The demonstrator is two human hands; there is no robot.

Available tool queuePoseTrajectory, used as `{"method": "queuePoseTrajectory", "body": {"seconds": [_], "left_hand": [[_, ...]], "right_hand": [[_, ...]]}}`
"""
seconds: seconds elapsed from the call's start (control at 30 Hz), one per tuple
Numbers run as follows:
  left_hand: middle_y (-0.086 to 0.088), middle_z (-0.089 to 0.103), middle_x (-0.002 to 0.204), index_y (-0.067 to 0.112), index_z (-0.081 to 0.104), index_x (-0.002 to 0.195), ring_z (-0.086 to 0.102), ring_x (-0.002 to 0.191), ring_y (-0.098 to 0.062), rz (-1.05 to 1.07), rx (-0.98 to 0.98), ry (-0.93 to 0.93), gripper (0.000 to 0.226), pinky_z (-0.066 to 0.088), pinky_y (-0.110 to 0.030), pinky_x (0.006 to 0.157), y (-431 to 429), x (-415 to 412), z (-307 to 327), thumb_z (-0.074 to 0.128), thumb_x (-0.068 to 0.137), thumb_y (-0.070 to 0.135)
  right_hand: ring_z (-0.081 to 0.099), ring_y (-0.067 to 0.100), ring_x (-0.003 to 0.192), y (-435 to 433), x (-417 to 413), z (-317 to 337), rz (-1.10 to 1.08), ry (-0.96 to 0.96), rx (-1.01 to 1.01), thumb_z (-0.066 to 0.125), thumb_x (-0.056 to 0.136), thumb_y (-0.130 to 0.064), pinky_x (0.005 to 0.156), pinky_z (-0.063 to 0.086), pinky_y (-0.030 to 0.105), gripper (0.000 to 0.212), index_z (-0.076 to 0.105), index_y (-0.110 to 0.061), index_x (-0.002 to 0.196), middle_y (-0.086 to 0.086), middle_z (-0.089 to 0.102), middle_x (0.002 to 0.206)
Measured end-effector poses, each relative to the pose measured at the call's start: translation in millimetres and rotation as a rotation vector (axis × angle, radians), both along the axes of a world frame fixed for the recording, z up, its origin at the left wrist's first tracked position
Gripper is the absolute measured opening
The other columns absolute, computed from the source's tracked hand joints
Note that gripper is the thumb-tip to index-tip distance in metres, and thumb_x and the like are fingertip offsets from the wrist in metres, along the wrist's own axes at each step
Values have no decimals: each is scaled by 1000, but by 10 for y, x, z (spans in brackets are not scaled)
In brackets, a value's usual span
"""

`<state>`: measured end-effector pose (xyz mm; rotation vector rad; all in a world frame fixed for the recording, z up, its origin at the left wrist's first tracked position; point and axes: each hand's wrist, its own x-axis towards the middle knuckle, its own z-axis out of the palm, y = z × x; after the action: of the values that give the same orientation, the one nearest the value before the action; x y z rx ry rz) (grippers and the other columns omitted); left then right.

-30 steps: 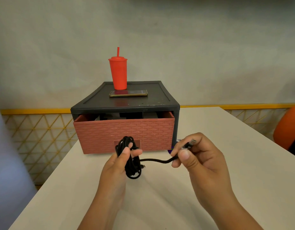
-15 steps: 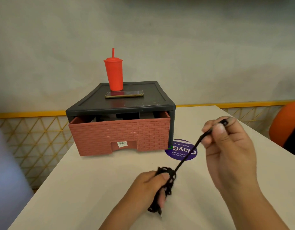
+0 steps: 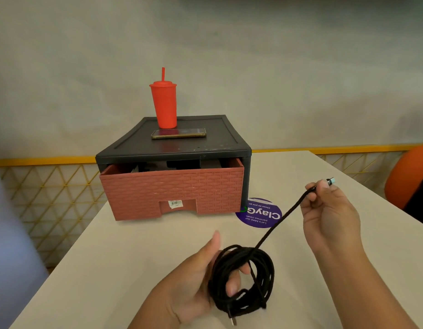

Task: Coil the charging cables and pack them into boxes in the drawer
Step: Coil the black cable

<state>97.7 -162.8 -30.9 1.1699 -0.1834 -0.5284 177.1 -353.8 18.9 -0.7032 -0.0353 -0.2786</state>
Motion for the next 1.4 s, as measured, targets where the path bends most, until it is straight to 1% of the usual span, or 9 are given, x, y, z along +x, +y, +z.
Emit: {"method": "queuePoseTrajectory", "body": {"seconds": [0.1, 0.27, 0.57, 0.63, 0.8, 1.0, 1.13, 1.27, 1.4], "left_hand": [[1, 56, 58, 6, 71, 98, 56, 60, -13, 14, -153, -63, 63, 47, -25, 63, 63, 19, -23, 67, 70, 62], [1, 40, 48, 1, 69, 92, 45, 50, -14, 164, 38, -28, 56, 40, -24, 53, 5, 19, -21, 43, 90, 50], [4, 29, 43, 7, 58, 78, 33, 41, -9, 219, 123, 16, 56, 30, -23, 50, -3, -33, 37, 63, 67, 61], [5, 32, 43, 8, 54, 79, 33, 40, -8, 221, 126, -14, 57, 30, -24, 53, 28, -23, 22, 88, 49, 42], [1, 31, 42, 6, 54, 75, 29, 38, -10, 386, 193, -49, 21, 34, -25, 54, 43, -12, 38, 65, 57, 8], [3, 26, 42, 7, 54, 69, 28, 35, -9, 588, 49, -54, 12, 40, -24, 45, 60, 0, 84, 64, 62, 9], [4, 26, 39, 13, 58, 60, 28, 35, -9, 617, 37, -41, 24, 43, -24, 46, 75, 22, 65, 65, 79, -1], [4, 26, 38, 19, 59, 44, 28, 36, -8, 615, 38, -39, 47, 42, -24, 47, 56, 39, 63, 54, 87, -1], [4, 28, 40, 17, 61, 48, 29, 38, -8, 619, 32, -35, 43, 35, -26, 57, 41, 44, 60, 53, 87, 0]], "right_hand": [[51, 1, 48, -10, 41, -60, -5, 53, -1, 45, 96, -11, 54, 47, 12, 22, 54, -13, 76, -1, 57, 68], [51, 2, 48, -11, 38, -57, 7, 35, -23, 45, 96, -11, 52, 47, 12, 22, 54, -13, 76, -2, 59, 64], [51, 5, 48, 22, 49, -75, -28, 1, -156, 48, 93, -2, 55, 49, 15, 23, 47, -25, 94, 0, 61, 63], [53, 4, 48, 30, 84, -139, -30, 35, -215, 47, 93, 1, 55, 50, 14, 25, 48, -24, 93, 2, 58, 67], [58, 10, 62, 110, 178, -322, 97, 131, -389, 48, 89, 7, 56, 51, 14, 20, 57, -9, 81, 7, 56, 75], [51, 13, 68, 310, 131, -503, 70, 50, -1171, 63, 85, -8, 60, 36, 8, 40, 53, -26, 51, -3, 55, 73], [49, 19, 88, 459, 43, -591, 109, 48, -1598, 51, 93, -32, 78, 32, 25, 33, 56, -17, 64, 1, 47, 93], [48, 16, 64, 527, -68, -496, 513, 69, -1112, 47, 91, -5, 65, 41, 28, 24, 63, -5, 73, 4, 54, 66], [54, 33, 92, 520, -102, -508, 952, 184, -509, 51, 62, -10, 80, 47, 38, 45, 65, 8, 101, 24, 60, 98]]}}
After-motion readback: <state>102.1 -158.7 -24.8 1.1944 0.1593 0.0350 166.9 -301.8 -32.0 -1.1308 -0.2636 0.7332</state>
